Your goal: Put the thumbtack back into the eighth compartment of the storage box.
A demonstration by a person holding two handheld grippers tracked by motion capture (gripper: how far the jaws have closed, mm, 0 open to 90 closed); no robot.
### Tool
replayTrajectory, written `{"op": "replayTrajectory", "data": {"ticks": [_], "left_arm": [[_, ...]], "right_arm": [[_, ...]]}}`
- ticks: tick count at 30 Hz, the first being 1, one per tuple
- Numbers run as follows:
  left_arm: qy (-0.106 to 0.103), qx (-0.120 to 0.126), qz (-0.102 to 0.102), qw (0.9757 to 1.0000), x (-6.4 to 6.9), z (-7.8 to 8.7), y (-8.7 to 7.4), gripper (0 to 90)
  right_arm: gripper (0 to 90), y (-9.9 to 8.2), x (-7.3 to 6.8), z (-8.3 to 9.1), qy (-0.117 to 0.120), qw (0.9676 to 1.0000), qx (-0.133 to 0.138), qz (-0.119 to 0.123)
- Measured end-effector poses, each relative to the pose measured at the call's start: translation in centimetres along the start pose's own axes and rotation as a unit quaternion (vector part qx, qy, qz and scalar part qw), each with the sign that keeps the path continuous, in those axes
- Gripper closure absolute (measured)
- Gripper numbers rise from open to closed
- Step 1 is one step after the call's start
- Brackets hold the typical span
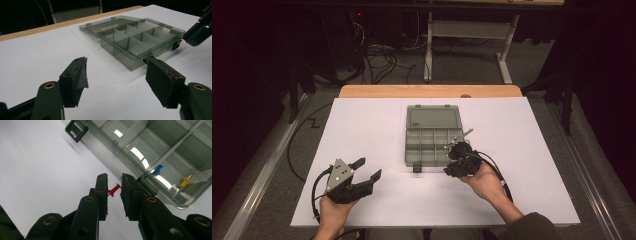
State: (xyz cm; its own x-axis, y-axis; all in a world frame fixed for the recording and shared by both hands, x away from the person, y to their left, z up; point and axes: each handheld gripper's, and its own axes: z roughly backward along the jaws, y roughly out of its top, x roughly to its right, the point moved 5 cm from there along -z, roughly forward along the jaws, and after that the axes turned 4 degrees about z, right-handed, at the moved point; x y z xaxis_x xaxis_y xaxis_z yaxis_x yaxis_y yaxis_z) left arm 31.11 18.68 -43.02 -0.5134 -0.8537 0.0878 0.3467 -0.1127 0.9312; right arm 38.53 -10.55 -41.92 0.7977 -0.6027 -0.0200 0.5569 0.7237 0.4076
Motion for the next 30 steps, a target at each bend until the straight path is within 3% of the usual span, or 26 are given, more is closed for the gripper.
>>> {"op": "replayTrajectory", "data": {"ticks": [11,30], "left_arm": [[0.000,0.001,0.001,1.0000,0.0,0.0,0.0,33.7],[0.001,0.006,0.008,1.0000,-0.1,0.1,0.1,33.7]], "right_arm": [[77.7,0.2,2.4,1.1,-0.018,0.9991,0.013,-0.036],[77.6,0.8,5.6,0.5,-0.054,0.9953,0.011,-0.080]]}}
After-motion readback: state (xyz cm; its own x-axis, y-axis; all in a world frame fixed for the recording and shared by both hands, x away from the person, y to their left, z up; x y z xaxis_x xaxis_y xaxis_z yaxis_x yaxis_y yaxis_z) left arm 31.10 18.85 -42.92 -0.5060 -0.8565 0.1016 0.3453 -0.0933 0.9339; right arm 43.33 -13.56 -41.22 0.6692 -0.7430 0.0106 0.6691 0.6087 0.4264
